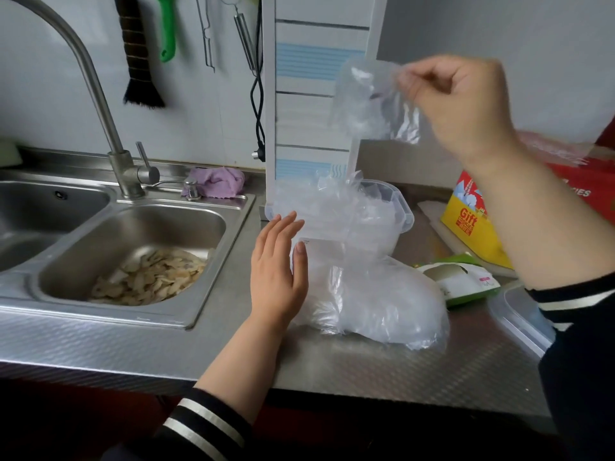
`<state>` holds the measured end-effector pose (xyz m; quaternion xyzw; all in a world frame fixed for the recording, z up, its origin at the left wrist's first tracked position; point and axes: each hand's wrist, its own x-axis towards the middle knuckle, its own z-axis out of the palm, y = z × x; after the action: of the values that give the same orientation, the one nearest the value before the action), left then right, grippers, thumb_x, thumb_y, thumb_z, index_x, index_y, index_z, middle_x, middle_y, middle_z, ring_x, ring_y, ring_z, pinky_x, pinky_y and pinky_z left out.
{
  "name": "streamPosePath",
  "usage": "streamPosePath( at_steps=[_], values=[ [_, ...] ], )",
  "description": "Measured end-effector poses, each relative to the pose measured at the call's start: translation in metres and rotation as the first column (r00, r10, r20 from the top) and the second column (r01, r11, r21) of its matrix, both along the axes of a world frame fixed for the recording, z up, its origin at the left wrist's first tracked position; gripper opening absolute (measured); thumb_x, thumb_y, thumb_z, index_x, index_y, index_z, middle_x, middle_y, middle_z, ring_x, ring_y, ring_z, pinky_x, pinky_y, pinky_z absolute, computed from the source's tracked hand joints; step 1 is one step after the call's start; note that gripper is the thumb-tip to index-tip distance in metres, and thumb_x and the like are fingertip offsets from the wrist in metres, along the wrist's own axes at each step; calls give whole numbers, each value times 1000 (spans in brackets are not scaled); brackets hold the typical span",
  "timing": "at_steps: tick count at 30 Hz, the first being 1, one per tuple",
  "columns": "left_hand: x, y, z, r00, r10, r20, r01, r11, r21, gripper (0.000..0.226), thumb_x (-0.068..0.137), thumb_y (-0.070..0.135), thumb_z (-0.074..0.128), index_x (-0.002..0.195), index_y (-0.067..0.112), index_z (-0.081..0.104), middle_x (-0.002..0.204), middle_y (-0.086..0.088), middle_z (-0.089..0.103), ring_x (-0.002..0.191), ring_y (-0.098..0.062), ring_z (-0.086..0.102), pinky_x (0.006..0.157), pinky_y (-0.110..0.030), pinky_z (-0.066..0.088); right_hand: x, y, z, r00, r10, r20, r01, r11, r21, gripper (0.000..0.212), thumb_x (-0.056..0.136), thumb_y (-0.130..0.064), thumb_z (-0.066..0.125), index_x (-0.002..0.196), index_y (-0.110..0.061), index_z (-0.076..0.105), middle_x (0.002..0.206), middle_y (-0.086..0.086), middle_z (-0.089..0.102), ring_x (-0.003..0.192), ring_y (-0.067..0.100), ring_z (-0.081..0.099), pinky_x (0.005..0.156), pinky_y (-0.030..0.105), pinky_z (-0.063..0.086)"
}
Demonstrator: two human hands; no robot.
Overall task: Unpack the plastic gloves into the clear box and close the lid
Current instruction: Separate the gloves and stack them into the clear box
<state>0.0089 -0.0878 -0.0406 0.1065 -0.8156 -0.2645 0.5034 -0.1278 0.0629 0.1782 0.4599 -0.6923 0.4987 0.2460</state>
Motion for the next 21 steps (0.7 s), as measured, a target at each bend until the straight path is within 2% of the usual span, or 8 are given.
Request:
streamPosePath(
  at_steps=[3, 8, 11, 13, 14, 17, 19, 21],
  values=[
    [1, 0, 1, 1000, -2, -6, 2, 1000, -1, 39, 100, 27, 34, 127, 12, 57, 138, 2, 53, 136, -16, 39, 114, -30, 27, -6, -21, -30, 999, -50, 18, 44, 973, 227, 22, 89, -27, 67, 107, -16, 73, 93, -12, 67, 83, -5, 60, 82, 14, 46],
    [0, 1, 1, 1000, 2, 2, -2, 1000, -2, 40, 100, 28, 33, 127, 12, 58, 138, 2, 53, 135, -16, 40, 114, -29, 26, -31, -47, -82, 978, -66, 200, -60, 821, 567, 22, 89, -23, 67, 108, -12, 73, 109, -2, 70, 100, 4, 60, 88, 18, 42],
    [0, 0, 1, 1000, 3, 7, -2, 1000, -18, 40, 100, 28, 34, 127, 13, 58, 138, 2, 54, 135, -17, 40, 114, -28, 26, -48, -58, -100, 983, -112, 145, -36, 659, 751, 21, 89, -28, 67, 106, -17, 73, 107, -4, 71, 101, 10, 62, 93, 25, 46],
    [0, 0, 1, 1000, 2, 12, -2, 1000, -23, 39, 99, 28, 34, 126, 12, 58, 137, 1, 54, 134, -17, 41, 114, -29, 27, -54, -60, -107, 986, -129, 102, -22, 508, 861, 21, 88, -33, 68, 105, -22, 73, 102, -8, 70, 96, 10, 62, 89, 25, 46],
    [0, -1, 1, 1000, 2, 13, -1, 1000, -23, 39, 99, 28, 34, 126, 12, 58, 137, 1, 54, 134, -17, 41, 114, -29, 27, -56, -61, -109, 982, -133, 137, -59, 472, 880, 23, 88, -33, 68, 108, -21, 72, 102, -8, 69, 96, 10, 61, 87, 24, 45],
    [0, -1, 0, 1000, -8, 8, 8, 1000, -21, 39, 99, 28, 35, 126, 12, 58, 137, 2, 54, 134, -17, 41, 114, -30, 27, -60, -55, -109, 965, -155, 211, -96, 541, 835, 31, 86, -33, 70, 113, -19, 69, 106, -8, 67, 101, 10, 61, 96, 27, 46],
    [1, -1, 0, 1000, -13, 5, 13, 1000, -17, 38, 99, 27, 35, 127, 13, 58, 137, 2, 54, 134, -17, 41, 114, -30, 27, -60, -45, -102, 964, -169, 204, -36, 680, 733, 28, 86, -32, 70, 111, -19, 69, 103, -8, 66, 101, 11, 62, 97, 31, 46],
    [1, 1, 0, 1000, -8, -3, 8, 1000, -19, 38, 99, 27, 36, 127, 13, 57, 138, 1, 53, 134, -17, 41, 114, -31, 28, -49, -28, -95, 970, -157, 183, 28, 828, 559, 22, 88, -30, 68, 108, -19, 69, 96, -9, 67, 95, 11, 63, 90, 28, 48]
  ],
)
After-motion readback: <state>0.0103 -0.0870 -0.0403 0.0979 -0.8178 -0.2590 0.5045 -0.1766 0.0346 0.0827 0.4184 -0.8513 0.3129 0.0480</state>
